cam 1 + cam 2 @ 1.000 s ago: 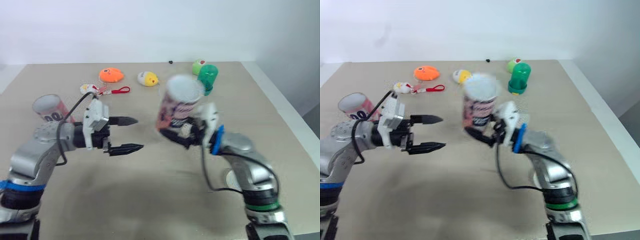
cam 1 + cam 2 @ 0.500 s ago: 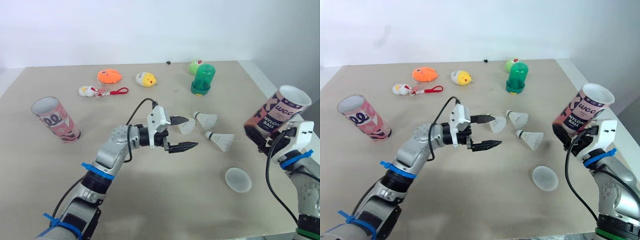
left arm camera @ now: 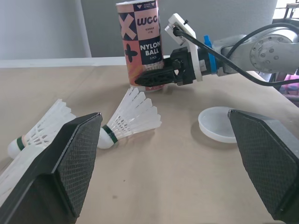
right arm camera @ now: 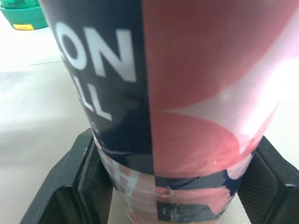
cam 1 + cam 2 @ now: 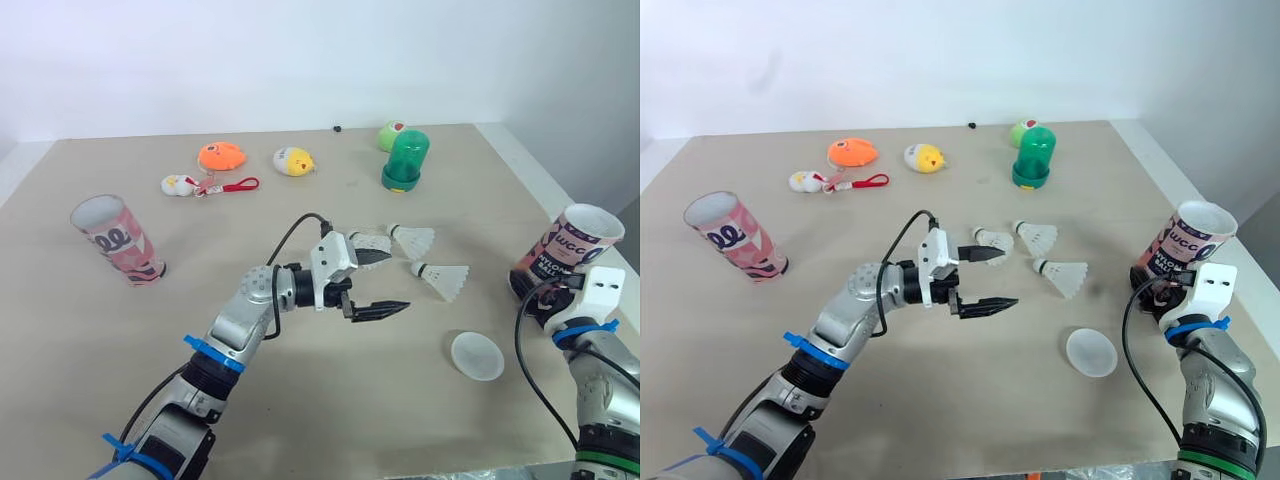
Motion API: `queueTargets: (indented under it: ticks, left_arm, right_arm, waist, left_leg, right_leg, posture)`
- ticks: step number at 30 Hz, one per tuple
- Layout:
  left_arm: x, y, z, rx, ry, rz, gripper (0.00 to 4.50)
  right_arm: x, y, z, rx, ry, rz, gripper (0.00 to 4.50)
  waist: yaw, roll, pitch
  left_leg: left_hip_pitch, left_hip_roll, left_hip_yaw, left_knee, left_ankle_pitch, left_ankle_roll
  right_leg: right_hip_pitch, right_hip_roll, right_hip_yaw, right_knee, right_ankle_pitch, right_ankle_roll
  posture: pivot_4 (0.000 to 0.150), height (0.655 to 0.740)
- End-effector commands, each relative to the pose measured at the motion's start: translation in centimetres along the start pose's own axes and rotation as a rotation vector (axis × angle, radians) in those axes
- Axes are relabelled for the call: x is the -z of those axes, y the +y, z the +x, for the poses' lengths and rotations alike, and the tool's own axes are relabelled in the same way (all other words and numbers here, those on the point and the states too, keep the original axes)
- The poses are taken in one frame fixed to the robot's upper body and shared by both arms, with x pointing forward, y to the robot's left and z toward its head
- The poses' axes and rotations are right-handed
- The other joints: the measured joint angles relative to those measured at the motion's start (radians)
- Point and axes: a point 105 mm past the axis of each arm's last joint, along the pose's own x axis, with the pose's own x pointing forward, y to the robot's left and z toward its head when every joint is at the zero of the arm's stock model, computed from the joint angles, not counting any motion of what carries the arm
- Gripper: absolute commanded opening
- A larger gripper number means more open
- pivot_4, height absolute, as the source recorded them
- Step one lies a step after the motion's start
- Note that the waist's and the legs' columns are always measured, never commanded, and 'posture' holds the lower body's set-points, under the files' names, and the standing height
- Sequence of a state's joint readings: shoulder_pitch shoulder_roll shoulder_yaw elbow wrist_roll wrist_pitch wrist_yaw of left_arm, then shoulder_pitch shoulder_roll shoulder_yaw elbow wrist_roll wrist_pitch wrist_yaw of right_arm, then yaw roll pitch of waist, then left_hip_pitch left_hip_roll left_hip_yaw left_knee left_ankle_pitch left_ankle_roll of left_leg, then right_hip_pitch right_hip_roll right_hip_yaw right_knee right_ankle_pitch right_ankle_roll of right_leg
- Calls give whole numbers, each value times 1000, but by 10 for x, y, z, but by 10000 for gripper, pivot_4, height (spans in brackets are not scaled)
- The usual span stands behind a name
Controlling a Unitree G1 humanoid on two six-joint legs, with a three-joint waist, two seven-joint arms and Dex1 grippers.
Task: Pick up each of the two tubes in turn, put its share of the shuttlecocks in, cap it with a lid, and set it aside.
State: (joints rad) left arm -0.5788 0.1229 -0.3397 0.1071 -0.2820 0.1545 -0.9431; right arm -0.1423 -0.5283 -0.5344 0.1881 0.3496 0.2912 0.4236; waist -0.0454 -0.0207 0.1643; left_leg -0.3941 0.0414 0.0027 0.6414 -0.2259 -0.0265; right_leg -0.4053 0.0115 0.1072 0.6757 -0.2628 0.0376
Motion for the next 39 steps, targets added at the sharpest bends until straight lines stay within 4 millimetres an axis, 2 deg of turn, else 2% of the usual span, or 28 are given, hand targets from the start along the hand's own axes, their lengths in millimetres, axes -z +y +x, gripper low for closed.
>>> queueTargets:
  ticks: [1, 3, 8, 19, 20, 23, 27, 29, 30, 33, 36, 39]
  left_arm:
    - [-10, -1, 0, -7, -29, 31, 45000]
    - [-10, -2, 0, -6, -30, 29, 45000]
    - [-10, -3, -1, -4, -30, 22, 45000]
    - [-7, -1, -3, -11, -26, 12, 45000]
    - [-7, -1, -4, -15, -27, 10, 45000]
    - [-4, 7, -13, -78, -20, -1, 45000]
    - [1, 27, -51, -262, -11, -17, 45000]
    - [4, 33, -79, -379, -10, -35, 45000]
    - [3, 35, -93, -443, -14, -43, 45000]
    - [3, 35, -123, -585, -7, -42, 45000]
    - [0, 34, -165, -869, -3, 18, 45000]
    - [2, 28, -197, -1121, 6, 37, 45000]
  right_arm:
    - [7, 1, -5, -2, 31, -6, 41356]
    - [7, 1, -7, 2, 30, -2, 44017]
    - [3, 2, -13, 0, 8, 1, 44017]
    - [0, 0, -55, -16, 18, 9, 44017]
    - [-2, 1, -58, -29, 17, 4, 44017]
    - [-24, 15, -72, -137, -40, -23, 44017]
    - [-68, 89, -86, -527, -117, -51, 44017]
    - [-85, 131, -87, -730, -134, -114, 44017]
    - [-89, 152, -89, -833, -128, -165, 44017]
    - [-87, 191, -92, -1027, -105, -264, 44017]
    - [-86, 238, -84, -1221, -152, -293, 44017]
    - [-81, 261, -80, -1323, -173, -306, 44017]
  waist:
    - [0, 0, 0]
    - [-1, 0, 0]
    - [-1, 0, 0]
    - [-2, 0, 0]
    - [-2, 0, 0]
    - [-2, 1, 0]
    - [-18, 2, 1]
    - [-19, -1, 3]
    - [-19, -1, 3]
    - [-27, -3, 5]
    - [-24, -6, 5]
    - [-10, -9, 7]
  left_leg:
    - [0, 0, 0, 0, 0, 0]
    - [-1, -1, 0, 0, 0, 0]
    - [-1, -1, 1, -1, 0, 0]
    - [-2, -5, -1, -1, 0, 0]
    - [-2, -5, -1, -1, 0, 0]
    - [-3, -6, -1, -1, 0, 0]
    - [-3, -5, 0, -1, 0, 0]
    - [-1, -5, -2, -1, 0, 0]
    - [-1, -6, -4, -1, 1, 1]
    - [-2, -5, -2, -1, 2, 2]
    - [-6, -6, -7, -1, 2, 1]
    - [-9, -5, -6, -1, 2, 1]
  right_leg:
    - [0, 0, 1, 0, 0, 1]
    - [0, 0, 1, -1, -1, 1]
    - [0, 0, 3, -1, -1, 1]
    - [0, -1, 6, -2, -2, 4]
    - [0, -1, 6, -2, -1, 5]
    - [0, -1, 6, -2, -2, 5]
    - [-1, -1, 8, -2, -2, 5]
    - [0, 0, 8, -2, -1, 5]
    - [1, 0, 6, -3, 0, 5]
    - [0, 0, 8, -3, 0, 5]
    - [0, 0, 4, -6, 0, 5]
    - [-1, -1, 4, -11, 2, 7]
  posture:
    - [1500, 7400]
    - [1500, 7400]
    - [1500, 7400]
    - [1500, 7400]
    - [1500, 7400]
    - [1500, 7400]
    - [1500, 7400]
    - [1500, 7400]
    - [1500, 7400]
    - [1500, 7400]
    - [1500, 7400]
    - [1500, 7400]
